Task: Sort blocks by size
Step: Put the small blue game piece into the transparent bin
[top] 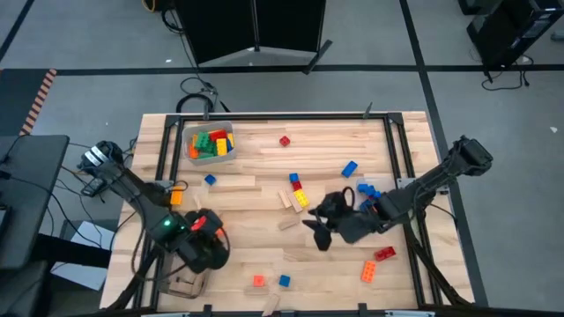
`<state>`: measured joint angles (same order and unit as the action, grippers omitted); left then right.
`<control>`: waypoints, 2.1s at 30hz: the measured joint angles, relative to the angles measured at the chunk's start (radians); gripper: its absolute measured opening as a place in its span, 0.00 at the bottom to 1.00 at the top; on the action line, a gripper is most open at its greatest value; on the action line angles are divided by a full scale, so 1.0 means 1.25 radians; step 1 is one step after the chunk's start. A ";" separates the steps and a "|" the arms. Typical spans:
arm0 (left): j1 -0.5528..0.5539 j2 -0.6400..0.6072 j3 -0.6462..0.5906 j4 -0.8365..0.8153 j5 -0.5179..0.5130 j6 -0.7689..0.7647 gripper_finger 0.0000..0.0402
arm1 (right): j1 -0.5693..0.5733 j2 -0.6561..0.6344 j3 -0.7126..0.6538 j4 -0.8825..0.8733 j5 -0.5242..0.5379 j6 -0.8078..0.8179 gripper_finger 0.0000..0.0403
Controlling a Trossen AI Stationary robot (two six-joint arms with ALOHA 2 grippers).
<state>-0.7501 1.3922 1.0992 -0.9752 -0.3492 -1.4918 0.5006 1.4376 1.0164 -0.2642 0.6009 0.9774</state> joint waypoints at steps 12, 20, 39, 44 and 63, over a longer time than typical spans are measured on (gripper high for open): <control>0.181 0.000 0.000 0.084 -0.120 0.292 0.41 | -0.195 0.000 0.000 0.000 -0.218 -0.264 0.70; 0.360 0.000 0.000 0.055 -0.035 0.498 0.41 | -0.296 0.000 0.000 0.000 -0.302 -0.343 0.75; 0.578 0.008 -0.001 -0.100 -0.126 0.864 0.41 | -0.362 0.000 0.000 0.001 -0.247 -0.236 0.72; 0.708 0.008 -0.019 -0.115 -0.143 0.856 0.41 | -0.362 0.000 0.000 0.001 -0.227 -0.192 0.71; 0.851 0.163 -0.111 -0.111 0.072 0.583 0.83 | -0.316 0.000 0.000 -0.024 -0.294 -0.154 0.70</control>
<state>0.3141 1.5962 0.9607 -1.1137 -0.2588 -0.7630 0.1059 1.4380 1.0168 -0.2942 0.2335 0.7849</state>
